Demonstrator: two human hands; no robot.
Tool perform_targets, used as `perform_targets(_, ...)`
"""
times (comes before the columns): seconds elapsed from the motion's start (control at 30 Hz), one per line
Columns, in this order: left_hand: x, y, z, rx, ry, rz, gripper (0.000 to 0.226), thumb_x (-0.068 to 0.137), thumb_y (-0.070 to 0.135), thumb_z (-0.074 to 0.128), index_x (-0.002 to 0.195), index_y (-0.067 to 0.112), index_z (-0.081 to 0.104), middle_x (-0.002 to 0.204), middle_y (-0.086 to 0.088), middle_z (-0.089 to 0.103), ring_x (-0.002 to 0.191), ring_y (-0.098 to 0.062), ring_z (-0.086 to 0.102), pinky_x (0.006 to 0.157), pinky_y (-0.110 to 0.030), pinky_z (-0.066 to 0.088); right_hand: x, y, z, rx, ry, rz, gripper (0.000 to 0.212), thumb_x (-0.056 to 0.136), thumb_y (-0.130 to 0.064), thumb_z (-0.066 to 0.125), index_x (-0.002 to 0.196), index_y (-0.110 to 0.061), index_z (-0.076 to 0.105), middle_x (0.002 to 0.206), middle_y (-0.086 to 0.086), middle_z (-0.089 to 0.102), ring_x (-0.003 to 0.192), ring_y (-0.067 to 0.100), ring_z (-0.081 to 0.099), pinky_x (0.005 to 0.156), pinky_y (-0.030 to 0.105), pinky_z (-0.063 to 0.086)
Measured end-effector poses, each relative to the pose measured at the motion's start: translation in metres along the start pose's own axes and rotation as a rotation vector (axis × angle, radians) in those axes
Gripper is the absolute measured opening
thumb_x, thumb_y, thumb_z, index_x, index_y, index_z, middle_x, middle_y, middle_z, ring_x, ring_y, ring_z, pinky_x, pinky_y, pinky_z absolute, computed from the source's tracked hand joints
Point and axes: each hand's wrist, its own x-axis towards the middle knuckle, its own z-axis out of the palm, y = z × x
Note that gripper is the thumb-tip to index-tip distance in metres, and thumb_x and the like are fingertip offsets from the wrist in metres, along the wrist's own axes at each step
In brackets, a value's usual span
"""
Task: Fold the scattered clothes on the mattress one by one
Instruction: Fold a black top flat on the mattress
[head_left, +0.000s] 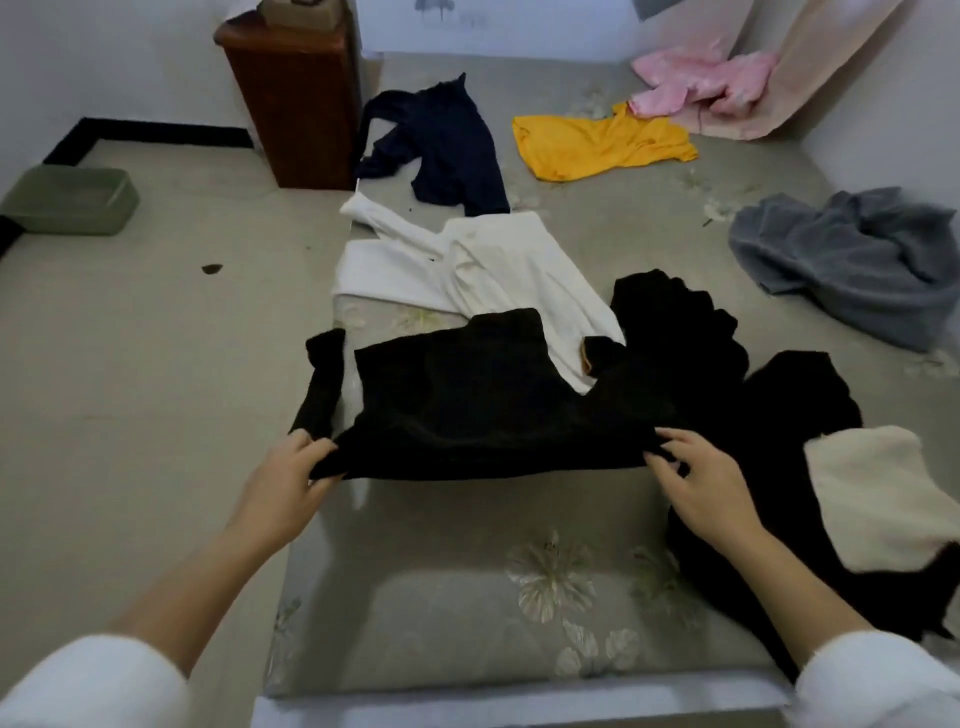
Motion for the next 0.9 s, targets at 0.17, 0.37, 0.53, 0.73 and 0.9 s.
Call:
perform_targets(0.17,-0.047,-0.034,0.084,0.078,-0.310,-0.135,0.027,0.091,0.023,0.061,0.117,0.019,0.065,0.094,-0.003,0.049,0.092,-0.022,0.051,0.072,-0.031,0.043,-0.034,0.035,0.078,-0.148,-0.368,0.171,0.032,0.095,-0.031,0.055,0.119,-0.014,0.068,0.140,0.000,0.052,0.120,0.020,0.055,0.093,0.031,0.044)
perform_targets(0.37,-0.093,-0.056,0.134,0.175,-0.547,-0.121,0.041,0.092,0.022,0.055,0.134,0.027,0.054,0.103,0.002,0.046,0.102,-0.018,0.045,0.083,-0.027,0.042,-0.062,0.065,0.113,-0.178,-0.608,0.222,0.023,0.093,-0.020,0.058,0.112,-0.018,0.071,0.119,0.000,0.064,0.105,0.019,0.060,0.079,0.022,0.042)
perform_targets(0.53,-0.117,-0.066,0.159,0.396,-0.816,-0.078,0.052,0.096,0.025,0.046,0.145,0.030,0.033,0.119,0.001,0.036,0.116,-0.019,0.035,0.093,-0.026,0.037,-0.086,0.101,0.144,-0.316,-0.865,0.305,0.039,0.089,-0.004,0.046,0.115,-0.025,0.067,0.117,0.002,0.065,0.103,0.018,0.061,0.082,0.024,0.045)
perform_targets(0.73,-0.108,-0.042,0.187,0.296,-0.690,-0.363,0.058,0.087,0.053,0.051,0.137,0.027,0.040,0.130,-0.001,0.039,0.123,-0.022,0.032,0.098,-0.037,0.032,-0.084,0.089,0.189,-0.138,-0.600,0.370,0.044,0.090,-0.013,0.053,0.133,-0.014,0.051,0.128,0.007,0.056,0.112,0.022,0.056,0.088,0.030,0.046)
perform_targets(0.9,-0.086,-0.006,0.211,-0.078,-0.375,-0.578,0.079,0.081,0.048,0.065,0.145,0.018,0.028,0.125,0.001,0.050,0.120,-0.019,0.043,0.101,-0.039,0.027,-0.066,0.058,0.224,0.215,-0.457,0.512,0.076,0.079,-0.029,0.075,0.140,-0.009,0.035,0.128,0.004,0.046,0.115,0.022,0.051,0.093,0.034,0.046)
